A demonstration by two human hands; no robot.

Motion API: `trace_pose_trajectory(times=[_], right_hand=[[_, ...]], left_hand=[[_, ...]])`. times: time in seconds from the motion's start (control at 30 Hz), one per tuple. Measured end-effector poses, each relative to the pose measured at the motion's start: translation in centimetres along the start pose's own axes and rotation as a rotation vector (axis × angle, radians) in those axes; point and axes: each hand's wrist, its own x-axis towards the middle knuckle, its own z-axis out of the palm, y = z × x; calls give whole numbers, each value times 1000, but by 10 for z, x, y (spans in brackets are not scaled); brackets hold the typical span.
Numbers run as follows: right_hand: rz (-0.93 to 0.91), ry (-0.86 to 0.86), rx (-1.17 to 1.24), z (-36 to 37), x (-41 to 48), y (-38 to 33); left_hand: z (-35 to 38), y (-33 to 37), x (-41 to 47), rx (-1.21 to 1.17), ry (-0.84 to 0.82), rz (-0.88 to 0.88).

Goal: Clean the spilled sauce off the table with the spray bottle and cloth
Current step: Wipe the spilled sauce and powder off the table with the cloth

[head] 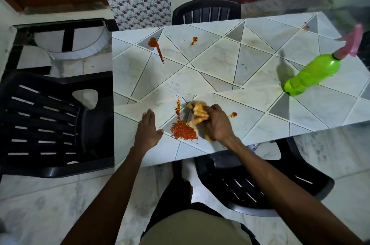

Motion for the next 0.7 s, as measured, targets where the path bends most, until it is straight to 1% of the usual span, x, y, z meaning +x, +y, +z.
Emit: trace_pose_trajectory(times=[0.1, 0.2, 0.3, 0.4, 0.6, 0.7], right_hand=[[72, 51, -45, -24, 1, 29], [177, 2, -93, -26, -5, 52], [282, -60, -61, -7, -20, 51], [299, -85, -143, 16, -26, 30], [252, -143, -40, 50, -18, -41], [204, -140, 83, 64, -11, -62]], left_hand=[[1, 0, 0, -10, -7, 1], [0, 0, 0, -12, -12, -2], [1, -1, 0, -4, -6, -4], [1, 1, 0, -4, 3, -6], [0, 1, -2, -19, 20, -17], [-1, -1, -2, -30, 32, -13]])
